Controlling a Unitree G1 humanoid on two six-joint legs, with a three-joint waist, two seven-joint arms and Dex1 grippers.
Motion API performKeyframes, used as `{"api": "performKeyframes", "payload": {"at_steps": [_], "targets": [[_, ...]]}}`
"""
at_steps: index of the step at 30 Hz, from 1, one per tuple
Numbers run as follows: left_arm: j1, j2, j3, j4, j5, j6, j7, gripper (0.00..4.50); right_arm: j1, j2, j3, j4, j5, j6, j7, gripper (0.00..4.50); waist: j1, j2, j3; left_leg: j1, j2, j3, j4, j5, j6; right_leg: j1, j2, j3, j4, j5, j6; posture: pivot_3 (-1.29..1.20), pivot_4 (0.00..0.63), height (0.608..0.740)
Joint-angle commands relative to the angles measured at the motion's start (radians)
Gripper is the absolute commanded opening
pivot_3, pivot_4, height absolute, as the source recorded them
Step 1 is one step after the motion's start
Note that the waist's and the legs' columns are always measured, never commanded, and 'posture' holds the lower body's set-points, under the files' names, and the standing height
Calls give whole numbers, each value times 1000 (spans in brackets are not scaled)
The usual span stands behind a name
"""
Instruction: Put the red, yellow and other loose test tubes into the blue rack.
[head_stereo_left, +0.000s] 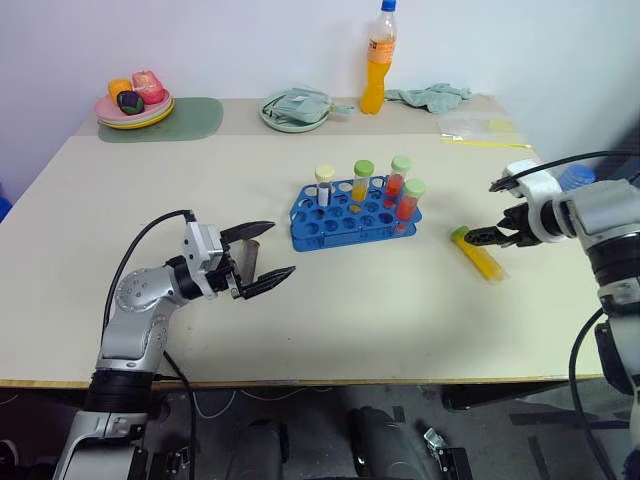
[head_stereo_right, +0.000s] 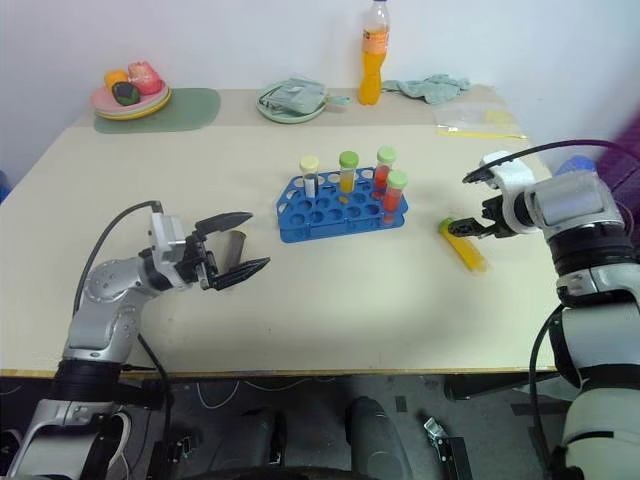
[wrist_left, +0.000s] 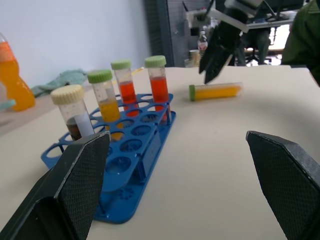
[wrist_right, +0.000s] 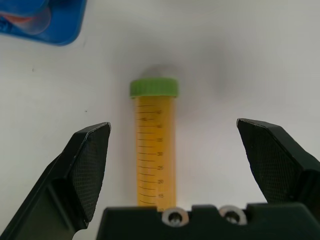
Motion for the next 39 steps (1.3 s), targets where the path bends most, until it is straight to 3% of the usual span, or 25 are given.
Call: {"api": "performKeyframes", "payload": {"at_steps": [1, 18, 21, 26, 27, 31, 34, 37, 39], "targets": [[18, 4, 18, -55, -7, -11, 22, 4500, -25, 2, 39, 32, -42, 0, 53, 4479, -2, 0, 0, 0, 0, 0, 0, 0, 0, 0, 0, 0, 0, 0, 0, 0, 150, 740], [21, -8, 4, -66, -4, -13, 50, 4500, -55, 91, 40, 180, -131, -48, 61, 4479, -5, 0, 0, 1, 0, 0, 0, 0, 0, 0, 1, 0, 1, 0, 0, 0, 150, 740], [18, -10, 5, -64, -2, -15, 52, 4500, -54, 103, 34, 197, -142, -64, 49, 3587, -5, 0, 0, 1, 0, 0, 1, 0, 0, 0, 1, 0, 1, 0, 0, 0, 150, 740], [13, -8, 7, -60, -1, -16, 52, 4500, -39, 108, 35, 183, -157, -79, 61, 1101, -6, 0, 0, 1, 0, 0, 1, 0, 0, 0, 1, 0, 1, 0, 1, 0, 150, 740], [14, -7, 7, -60, -1, -17, 52, 4500, -35, 105, 39, 172, -156, -75, 74, 795, -6, 0, 0, 1, 0, 0, 1, 0, 0, 1, 1, 0, 1, 0, 0, 0, 150, 740], [15, -6, 8, -61, -1, -16, 51, 4500, 21, 66, 25, -15, -82, -54, 219, 775, -5, 0, 0, 1, 0, 0, 1, 0, 0, 0, 1, 0, 1, 1, 1, 0, 150, 740], [14, -5, 8, -56, 0, -17, 50, 4500, 206, -42, -28, -429, 83, -70, 405, 775, 1, 1, 0, 1, 0, -2, 0, 0, 0, 0, 1, -1, 2, 2, 3, 0, 150, 740], [9, -3, 8, -52, -1, -16, 48, 4500, 336, -33, -169, -675, 241, -16, 409, 775, 1, 1, 0, 0, 0, -4, 0, -1, 1, 1, 1, -3, 1, 1, 5, 0, 150, 740], [5, -2, 7, -48, 1, -18, 46, 4500, 393, 29, -266, -763, 302, -79, 350, 775, -3, 0, 0, 1, 0, -3, 1, -1, 1, 1, 1, -3, 1, 1, 5, 0, 150, 740]]}}
